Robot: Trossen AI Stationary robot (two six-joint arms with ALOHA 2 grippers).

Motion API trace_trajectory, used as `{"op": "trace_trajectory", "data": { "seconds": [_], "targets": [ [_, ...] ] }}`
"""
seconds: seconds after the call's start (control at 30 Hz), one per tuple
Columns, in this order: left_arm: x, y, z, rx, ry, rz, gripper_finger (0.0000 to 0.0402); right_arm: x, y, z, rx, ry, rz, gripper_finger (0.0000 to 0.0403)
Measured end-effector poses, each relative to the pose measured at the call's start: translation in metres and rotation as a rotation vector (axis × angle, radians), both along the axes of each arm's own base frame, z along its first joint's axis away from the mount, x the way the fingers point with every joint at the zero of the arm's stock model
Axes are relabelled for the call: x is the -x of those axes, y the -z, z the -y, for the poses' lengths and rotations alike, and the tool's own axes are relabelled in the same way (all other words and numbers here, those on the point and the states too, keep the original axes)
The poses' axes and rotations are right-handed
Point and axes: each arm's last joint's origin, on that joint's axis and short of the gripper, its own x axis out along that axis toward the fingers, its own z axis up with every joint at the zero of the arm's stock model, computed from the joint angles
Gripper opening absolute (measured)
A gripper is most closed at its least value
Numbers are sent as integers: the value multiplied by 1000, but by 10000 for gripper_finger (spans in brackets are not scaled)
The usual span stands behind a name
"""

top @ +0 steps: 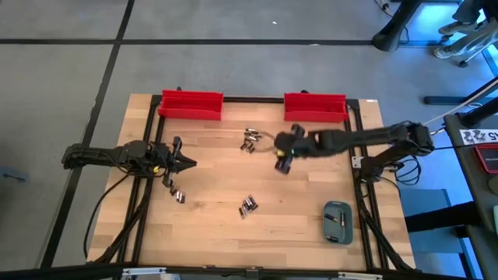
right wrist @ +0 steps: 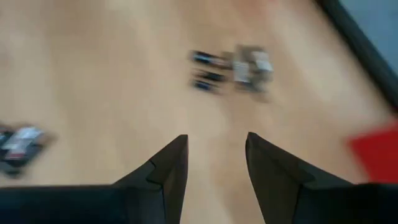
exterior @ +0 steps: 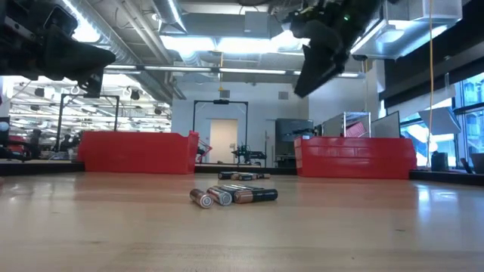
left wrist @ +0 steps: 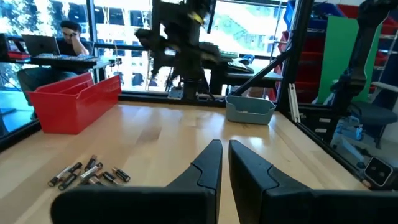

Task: Sort batteries
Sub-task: Put the small black battery into the right red bin

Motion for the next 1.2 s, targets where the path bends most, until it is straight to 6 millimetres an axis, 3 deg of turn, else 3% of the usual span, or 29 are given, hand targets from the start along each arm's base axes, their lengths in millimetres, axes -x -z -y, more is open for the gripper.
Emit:
{"op": "trace_trajectory", "data": {
  "seconds": [0.2,0.43,0.6,0.7,0.87,1.0,1.2],
  "targets": [
    [0,0,0,13,0,0,20,-2,39,-35,-113,-146,237,161],
    [0,0,0,39,0,-1,20,-9,58,-49,-188,-309,413,161],
    [0,0,0,39,0,-1,20,-22,80,-61,-291,-588,407,175],
    [0,0,0,39,0,-1,20,-26,103,-69,-316,-677,332,180],
    [0,0,0,38,0,0,20,-30,131,-95,-206,-838,270,181],
    [0,0,0,5,-1,1,20,-38,144,-111,-132,-901,238,181],
    [0,0,0,-29,-1,5,20,-48,150,-116,-25,-904,228,181]
  ]
}}
